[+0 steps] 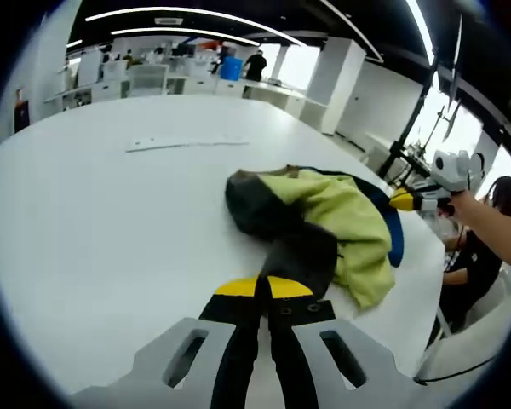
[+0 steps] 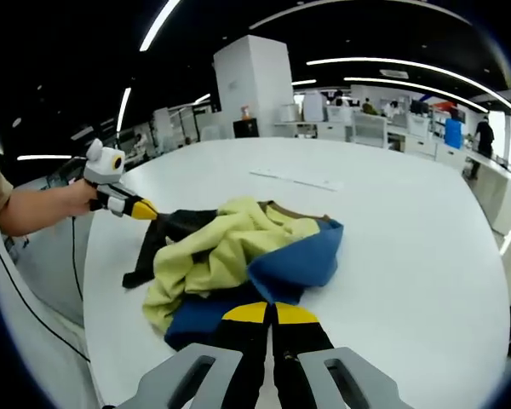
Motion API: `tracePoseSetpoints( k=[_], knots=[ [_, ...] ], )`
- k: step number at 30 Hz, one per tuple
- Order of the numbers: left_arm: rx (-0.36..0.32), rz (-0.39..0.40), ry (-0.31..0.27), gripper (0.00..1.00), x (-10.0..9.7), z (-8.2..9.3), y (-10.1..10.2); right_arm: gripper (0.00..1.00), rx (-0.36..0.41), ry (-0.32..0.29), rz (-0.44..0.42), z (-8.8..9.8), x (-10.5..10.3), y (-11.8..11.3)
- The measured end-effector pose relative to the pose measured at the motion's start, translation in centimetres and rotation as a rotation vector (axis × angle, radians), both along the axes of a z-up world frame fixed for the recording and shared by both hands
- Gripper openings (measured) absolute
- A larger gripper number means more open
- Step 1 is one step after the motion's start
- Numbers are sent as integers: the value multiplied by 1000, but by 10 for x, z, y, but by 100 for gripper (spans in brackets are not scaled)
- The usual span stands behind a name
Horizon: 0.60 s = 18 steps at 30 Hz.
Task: Fold the garment on the visible template until the final outline fits inside the template.
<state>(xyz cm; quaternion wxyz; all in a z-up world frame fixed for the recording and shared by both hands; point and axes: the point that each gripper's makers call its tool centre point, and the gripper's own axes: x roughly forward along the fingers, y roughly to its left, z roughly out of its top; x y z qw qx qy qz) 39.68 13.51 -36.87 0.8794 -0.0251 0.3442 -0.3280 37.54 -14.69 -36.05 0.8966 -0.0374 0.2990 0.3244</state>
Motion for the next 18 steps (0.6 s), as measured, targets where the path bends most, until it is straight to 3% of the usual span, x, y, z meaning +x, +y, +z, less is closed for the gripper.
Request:
tracePoseSetpoints(
  k=[18],
  knots=[
    [91,191,15,0,25,-5,106,0,-60,28,-39,-7,5,-29]
  ],
)
